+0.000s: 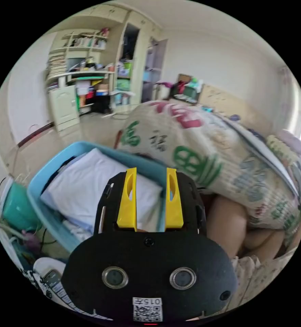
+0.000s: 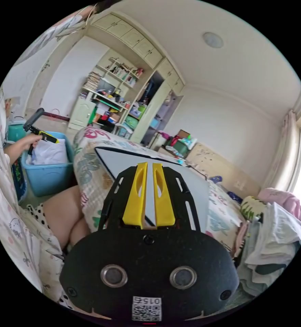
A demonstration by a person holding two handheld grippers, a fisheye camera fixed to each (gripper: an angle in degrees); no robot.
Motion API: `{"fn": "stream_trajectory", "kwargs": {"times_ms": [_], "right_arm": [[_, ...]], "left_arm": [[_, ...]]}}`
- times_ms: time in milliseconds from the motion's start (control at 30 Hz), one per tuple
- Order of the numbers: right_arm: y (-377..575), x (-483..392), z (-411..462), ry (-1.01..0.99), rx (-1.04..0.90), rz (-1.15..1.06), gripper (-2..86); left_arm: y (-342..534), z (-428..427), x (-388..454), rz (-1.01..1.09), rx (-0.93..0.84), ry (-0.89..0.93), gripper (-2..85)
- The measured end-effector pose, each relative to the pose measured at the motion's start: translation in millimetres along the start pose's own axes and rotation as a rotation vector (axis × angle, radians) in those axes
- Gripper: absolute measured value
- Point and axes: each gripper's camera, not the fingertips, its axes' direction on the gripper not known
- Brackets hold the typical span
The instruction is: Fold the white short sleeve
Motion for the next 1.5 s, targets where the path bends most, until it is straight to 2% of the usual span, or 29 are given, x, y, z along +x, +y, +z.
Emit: {"fn": "stream_trajectory", "kwargs": {"times_ms": [33, 100, 233, 333, 433, 500, 600, 667, 767, 833, 967, 1033, 1067, 1100, 1200, 1233, 1267, 1333, 1400, 1433, 1500], "right_arm": [[5, -7, 7, -0.02, -0.008, -0.02, 4.1], [14, -12, 14, -0.035, -0.033, -0.047, 5.4], [43, 20, 13, -0.132, -0.093, -0.007, 7.7], [68, 53, 8, -0.184, -0.132, 0.062, 9.1], [93, 76, 7, -0.216, -0.163, 0.101, 10.2], [104, 86, 9, -0.224, -0.18, 0.1, 10.8], [112, 106, 5, -0.185, -0.179, 0.063, 11.6], [114, 124, -1, -0.166, -0.154, 0.062, 11.9], [115, 158, -9, -0.209, -0.102, 0.106, 12.5], [113, 185, -14, -0.264, -0.05, 0.155, 12.8], [111, 220, -25, -0.324, 0.053, 0.231, 13.1], [111, 241, -33, -0.349, 0.125, 0.286, 13.2], [112, 245, -35, -0.354, 0.142, 0.298, 13.3], [113, 253, -39, -0.361, 0.172, 0.317, 13.3], [116, 269, -49, -0.333, 0.21, 0.347, 13.3], [119, 274, -52, -0.293, 0.211, 0.356, 13.2], [121, 276, -54, -0.268, 0.206, 0.361, 13.2], [130, 288, -56, -0.169, 0.154, 0.402, 13.0], [137, 296, -58, -0.114, 0.107, 0.425, 12.8], [142, 298, -58, -0.086, 0.086, 0.422, 12.7], [144, 299, -54, -0.061, 0.052, 0.41, 12.4]], "left_arm": [[7, 5, -52, -0.069, -0.071, -0.008, 15.4], [20, 7, -114, -0.156, -0.102, -0.018, 17.2], [61, -6, -209, -0.4, -0.066, -0.06, 17.0], [76, -32, -217, -0.434, -0.058, -0.158, 11.9], [84, -54, -194, -0.342, -0.061, -0.252, 6.0], [93, -74, -197, -0.39, -0.03, -0.172, 1.7], [113, -140, -201, -0.507, 0.214, 0.07, 0.1], [101, -173, -176, -0.478, 0.292, 0.184, -0.1], [53, -231, -95, -0.339, 0.445, 0.384, -0.3], [-1, -282, -7, -0.212, 0.586, 0.587, -0.3], [-87, -362, 161, 0.022, 0.747, 0.856, -0.3], [-140, -404, 293, 0.215, 0.808, 1.191, -0.2], [-153, -413, 331, 0.262, 0.799, 1.261, -0.2], [-178, -426, 411, 0.35, 0.756, 1.401, -0.1], [-214, -418, 631, 0.504, 0.466, 1.78, 0.5], [-210, -406, 714, 0.541, 0.36, 1.825, 1.1], [-205, -400, 752, 0.568, 0.332, 1.808, 1.4], [-190, -352, 879, 0.586, 0.168, 1.613, 5.2], [-186, -311, 926, 0.574, 0.065, 1.649, 9.6], [-186, -293, 931, 0.544, 0.064, 1.721, 10.2], [-191, -282, 917, 0.51, 0.094, 1.746, 10.2]]}}
